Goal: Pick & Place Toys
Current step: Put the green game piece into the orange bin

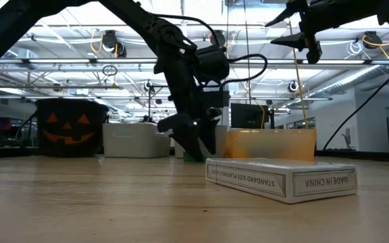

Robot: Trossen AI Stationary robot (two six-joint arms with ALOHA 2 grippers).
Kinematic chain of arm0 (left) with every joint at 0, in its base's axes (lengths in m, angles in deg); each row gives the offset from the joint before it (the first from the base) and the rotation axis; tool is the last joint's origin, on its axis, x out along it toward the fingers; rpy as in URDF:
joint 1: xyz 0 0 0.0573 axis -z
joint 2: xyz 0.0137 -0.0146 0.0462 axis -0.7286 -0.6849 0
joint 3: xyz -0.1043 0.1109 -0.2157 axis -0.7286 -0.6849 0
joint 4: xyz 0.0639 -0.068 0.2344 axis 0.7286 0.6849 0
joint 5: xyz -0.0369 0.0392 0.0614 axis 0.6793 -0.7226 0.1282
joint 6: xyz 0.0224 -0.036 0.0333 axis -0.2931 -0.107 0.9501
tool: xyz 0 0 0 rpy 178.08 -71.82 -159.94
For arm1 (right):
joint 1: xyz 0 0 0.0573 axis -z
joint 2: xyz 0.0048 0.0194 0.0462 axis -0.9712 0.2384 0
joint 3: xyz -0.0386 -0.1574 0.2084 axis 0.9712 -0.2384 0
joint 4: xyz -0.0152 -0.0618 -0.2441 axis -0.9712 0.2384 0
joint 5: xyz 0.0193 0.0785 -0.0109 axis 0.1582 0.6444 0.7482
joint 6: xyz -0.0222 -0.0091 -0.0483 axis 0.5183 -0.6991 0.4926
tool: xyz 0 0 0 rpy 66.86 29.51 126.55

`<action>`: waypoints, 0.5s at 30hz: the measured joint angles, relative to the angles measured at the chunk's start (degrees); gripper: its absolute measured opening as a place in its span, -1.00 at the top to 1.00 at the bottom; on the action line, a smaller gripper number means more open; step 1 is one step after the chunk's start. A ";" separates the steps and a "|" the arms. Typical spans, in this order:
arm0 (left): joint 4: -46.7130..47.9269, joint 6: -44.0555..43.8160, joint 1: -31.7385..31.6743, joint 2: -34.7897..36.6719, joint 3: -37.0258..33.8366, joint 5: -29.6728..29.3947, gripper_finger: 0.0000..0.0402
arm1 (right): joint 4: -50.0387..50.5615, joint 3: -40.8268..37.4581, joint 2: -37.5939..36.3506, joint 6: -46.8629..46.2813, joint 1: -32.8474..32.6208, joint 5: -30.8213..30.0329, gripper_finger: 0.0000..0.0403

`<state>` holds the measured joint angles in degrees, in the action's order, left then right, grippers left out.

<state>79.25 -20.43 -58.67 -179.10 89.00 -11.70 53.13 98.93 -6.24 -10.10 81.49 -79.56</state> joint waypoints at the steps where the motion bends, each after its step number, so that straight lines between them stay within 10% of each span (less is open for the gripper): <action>1: -0.08 -0.11 0.29 0.00 -0.02 -0.58 -0.54 | -0.01 0.00 0.00 0.00 0.00 0.00 0.07; 15: 7.98 -7.82 0.91 0.39 2.47 0.19 -0.54 | -0.03 0.00 0.00 -1.07 0.00 0.04 0.07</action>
<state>87.24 -28.25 -57.76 -178.70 91.47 -11.51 53.11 98.93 -6.24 -11.17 81.49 -79.52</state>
